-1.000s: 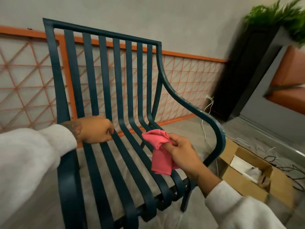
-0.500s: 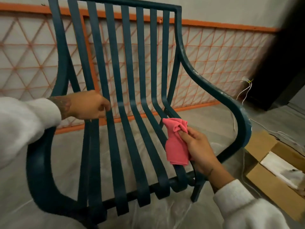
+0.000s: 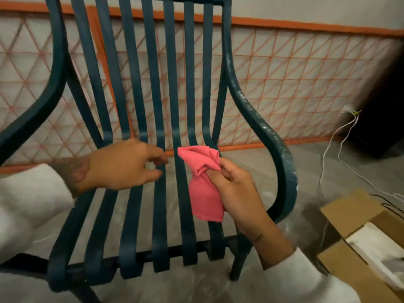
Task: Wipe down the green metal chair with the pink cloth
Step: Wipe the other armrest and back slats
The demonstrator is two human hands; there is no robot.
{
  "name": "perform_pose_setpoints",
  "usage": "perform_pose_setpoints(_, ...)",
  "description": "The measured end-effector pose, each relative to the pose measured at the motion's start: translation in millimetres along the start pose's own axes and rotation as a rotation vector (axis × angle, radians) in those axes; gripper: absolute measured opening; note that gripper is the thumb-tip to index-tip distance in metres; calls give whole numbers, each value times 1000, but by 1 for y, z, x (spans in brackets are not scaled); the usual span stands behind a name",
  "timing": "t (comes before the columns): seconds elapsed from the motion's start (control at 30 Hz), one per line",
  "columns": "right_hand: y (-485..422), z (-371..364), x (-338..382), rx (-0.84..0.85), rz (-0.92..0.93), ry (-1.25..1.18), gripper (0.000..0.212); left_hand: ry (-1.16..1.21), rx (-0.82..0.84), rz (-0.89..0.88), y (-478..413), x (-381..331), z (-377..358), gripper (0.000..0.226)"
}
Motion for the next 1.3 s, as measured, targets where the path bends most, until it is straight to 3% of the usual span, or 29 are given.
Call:
perform_pose_setpoints(0.17, 7, 12, -15, 18, -87, -109, 22, 426, 26, 191, 1, -30, -32, 26)
perform_pose_setpoints(0.33, 16, 19, -41, 39, -177, -141, 22, 531, 43, 328, 21, -51, -91, 29)
perform_pose_setpoints(0.53, 26, 21, -57, 32, -301, -159, 19, 437, 17, 413, 33, -74, -119, 48)
perform_pose_setpoints(0.63, 25, 26, -56, 4, -308, -105, 31, 373, 34, 406, 32, -78, -126, 57)
perform_pose_setpoints(0.87, 21, 32, -67, -47, -219, 51, 34, 258, -200, 376, 24, -56, -151, 64)
perform_pose_setpoints(1.13, 27, 33, -41, -113, -48, 207, 30, 262, -249, 342, 22, -47, -163, 60)
perform_pose_setpoints(1.2, 24, 33, -37, -112, 66, 422, 33, 254, -254, 335, 22, -46, -164, 61)
perform_pose_setpoints(1.3, 19, 18, -57, 42, 123, 940, 37, 248, -269, 326, 22, -45, -167, 60)
Point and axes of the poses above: each hand's wrist, its own y-axis away from the middle knuckle, its own z-axis out of the back of the hand, x = y × z, the point moved 5 cm from there along -y, towards the middle knuckle, and after that the axes turned 6 degrees about z, right-handed, at the moved point
